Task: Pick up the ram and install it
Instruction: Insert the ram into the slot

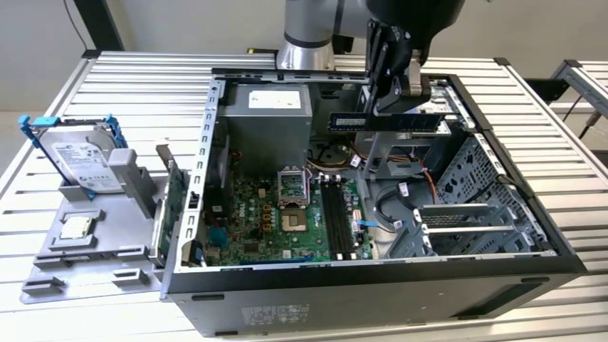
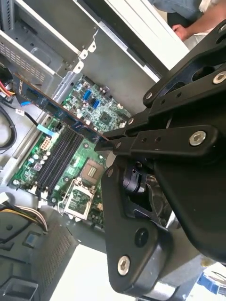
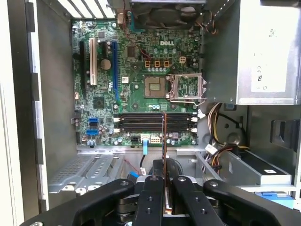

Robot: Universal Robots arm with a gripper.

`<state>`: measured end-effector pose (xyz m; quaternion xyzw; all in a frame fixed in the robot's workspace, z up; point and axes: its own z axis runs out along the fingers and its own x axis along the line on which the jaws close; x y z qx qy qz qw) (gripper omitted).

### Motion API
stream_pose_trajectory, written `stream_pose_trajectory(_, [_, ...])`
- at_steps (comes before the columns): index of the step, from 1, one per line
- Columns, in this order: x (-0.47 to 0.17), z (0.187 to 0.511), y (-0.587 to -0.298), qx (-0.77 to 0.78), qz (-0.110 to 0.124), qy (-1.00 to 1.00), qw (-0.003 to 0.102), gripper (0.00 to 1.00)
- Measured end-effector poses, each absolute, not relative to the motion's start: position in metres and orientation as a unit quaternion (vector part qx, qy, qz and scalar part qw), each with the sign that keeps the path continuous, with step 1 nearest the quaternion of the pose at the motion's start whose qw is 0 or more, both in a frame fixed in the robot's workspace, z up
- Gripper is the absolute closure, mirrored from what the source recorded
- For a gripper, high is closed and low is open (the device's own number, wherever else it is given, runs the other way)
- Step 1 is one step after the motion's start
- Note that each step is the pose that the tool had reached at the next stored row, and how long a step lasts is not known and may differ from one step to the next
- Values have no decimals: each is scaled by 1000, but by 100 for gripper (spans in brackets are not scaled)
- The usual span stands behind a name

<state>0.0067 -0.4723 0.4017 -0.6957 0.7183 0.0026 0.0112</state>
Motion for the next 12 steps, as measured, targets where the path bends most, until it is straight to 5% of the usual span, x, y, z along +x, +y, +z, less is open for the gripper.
stream_pose_trajectory(12, [7,401,-461,-694,3,720,10,100])
